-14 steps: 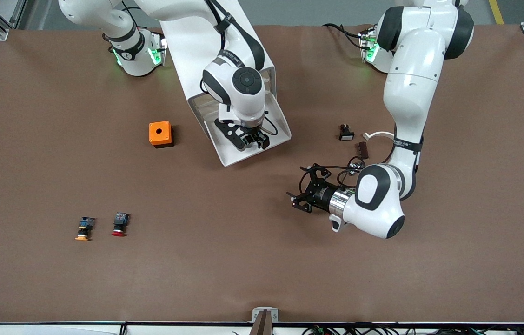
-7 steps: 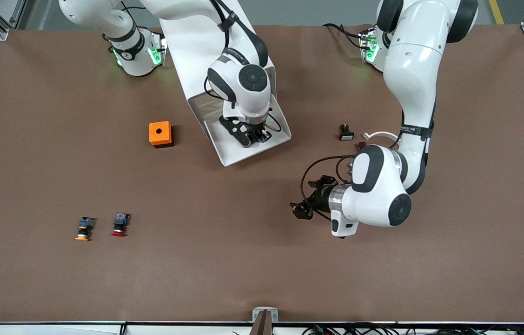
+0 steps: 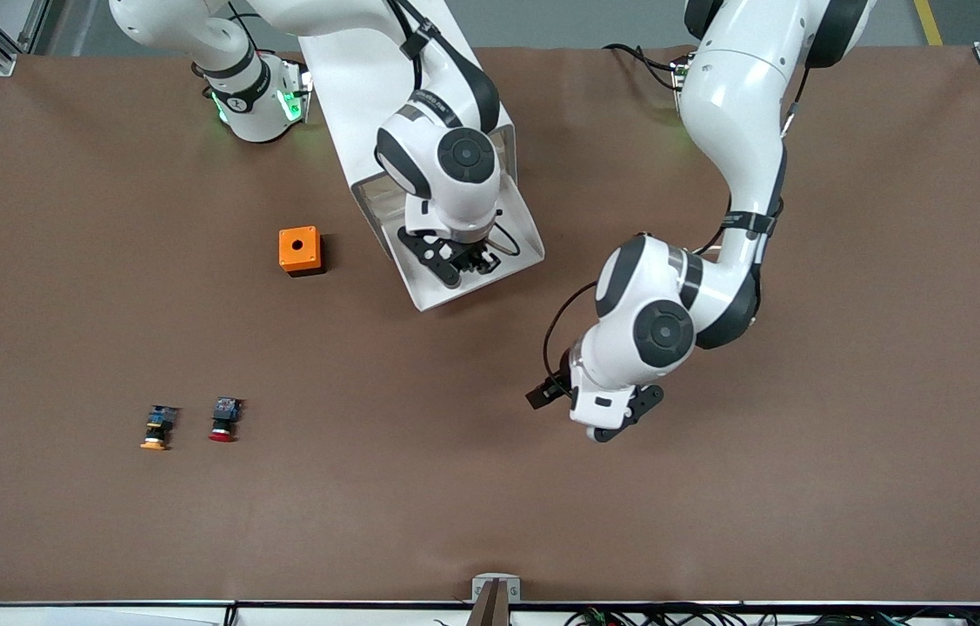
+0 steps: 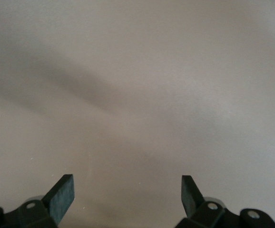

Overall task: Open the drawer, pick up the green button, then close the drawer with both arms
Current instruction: 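Lift the green button out with the right gripper while the left gripper releases, then place the button beside the red button while the left gripper pushes the drawer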

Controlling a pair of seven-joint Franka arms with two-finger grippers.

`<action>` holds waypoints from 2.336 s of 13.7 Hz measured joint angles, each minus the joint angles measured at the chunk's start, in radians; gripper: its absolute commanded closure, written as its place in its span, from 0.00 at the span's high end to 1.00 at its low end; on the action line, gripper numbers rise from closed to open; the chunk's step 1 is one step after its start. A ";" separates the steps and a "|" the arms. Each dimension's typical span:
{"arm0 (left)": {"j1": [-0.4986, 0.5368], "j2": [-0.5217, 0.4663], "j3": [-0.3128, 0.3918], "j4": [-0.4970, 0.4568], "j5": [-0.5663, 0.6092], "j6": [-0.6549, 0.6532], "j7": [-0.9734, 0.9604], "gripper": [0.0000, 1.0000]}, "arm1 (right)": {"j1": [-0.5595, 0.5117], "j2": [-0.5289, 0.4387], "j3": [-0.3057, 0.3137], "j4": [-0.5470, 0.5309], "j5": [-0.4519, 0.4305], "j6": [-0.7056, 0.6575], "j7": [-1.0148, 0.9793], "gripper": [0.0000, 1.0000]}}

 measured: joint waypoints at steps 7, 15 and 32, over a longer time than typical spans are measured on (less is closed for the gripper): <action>-0.061 0.000 0.000 -0.041 0.121 0.022 -0.082 0.99 | -0.297 -0.032 -0.015 0.034 -0.002 -0.008 -0.754 0.00; -0.177 0.000 0.001 -0.113 0.144 0.030 -0.123 0.99 | -0.550 0.023 -0.013 -0.110 -0.002 0.259 -1.282 0.01; -0.317 0.002 -0.004 -0.138 0.144 0.032 -0.161 0.99 | -0.583 0.200 -0.012 -0.115 -0.001 0.455 -1.296 0.17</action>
